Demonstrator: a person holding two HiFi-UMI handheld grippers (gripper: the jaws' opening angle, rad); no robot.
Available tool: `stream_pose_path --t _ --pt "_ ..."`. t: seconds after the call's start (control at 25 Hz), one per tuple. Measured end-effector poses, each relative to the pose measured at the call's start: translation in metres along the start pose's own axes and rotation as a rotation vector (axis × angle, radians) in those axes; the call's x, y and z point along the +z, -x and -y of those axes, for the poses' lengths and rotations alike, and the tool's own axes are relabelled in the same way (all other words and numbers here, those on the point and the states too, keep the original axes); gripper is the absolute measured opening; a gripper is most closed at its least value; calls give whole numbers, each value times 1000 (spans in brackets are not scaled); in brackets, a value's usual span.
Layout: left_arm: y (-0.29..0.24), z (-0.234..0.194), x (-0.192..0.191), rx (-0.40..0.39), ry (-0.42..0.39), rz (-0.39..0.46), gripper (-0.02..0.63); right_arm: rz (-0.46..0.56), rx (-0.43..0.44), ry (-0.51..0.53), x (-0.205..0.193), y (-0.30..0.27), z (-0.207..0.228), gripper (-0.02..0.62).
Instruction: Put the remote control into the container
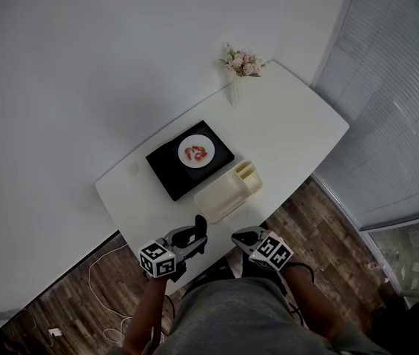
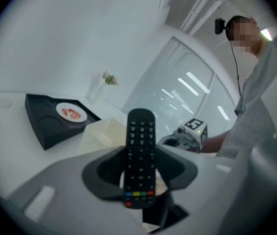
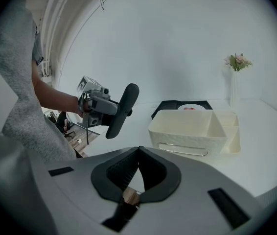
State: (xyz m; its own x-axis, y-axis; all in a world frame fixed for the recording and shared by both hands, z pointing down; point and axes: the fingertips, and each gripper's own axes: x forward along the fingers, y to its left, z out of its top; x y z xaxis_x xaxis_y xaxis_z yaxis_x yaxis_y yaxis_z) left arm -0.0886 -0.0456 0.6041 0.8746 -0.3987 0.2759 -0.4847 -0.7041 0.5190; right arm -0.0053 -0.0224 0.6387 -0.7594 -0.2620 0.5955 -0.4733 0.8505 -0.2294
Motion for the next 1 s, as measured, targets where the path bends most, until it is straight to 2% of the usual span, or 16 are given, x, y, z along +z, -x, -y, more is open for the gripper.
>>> stream_pose_path --t 0.56,1.0 --pt "-22 5 47 -7 -74 8 189 21 -71 -16 5 13 25 15" --pt "-48 -11 54 78 -168 -130 188 18 -80 -53 -1 17 40 15"
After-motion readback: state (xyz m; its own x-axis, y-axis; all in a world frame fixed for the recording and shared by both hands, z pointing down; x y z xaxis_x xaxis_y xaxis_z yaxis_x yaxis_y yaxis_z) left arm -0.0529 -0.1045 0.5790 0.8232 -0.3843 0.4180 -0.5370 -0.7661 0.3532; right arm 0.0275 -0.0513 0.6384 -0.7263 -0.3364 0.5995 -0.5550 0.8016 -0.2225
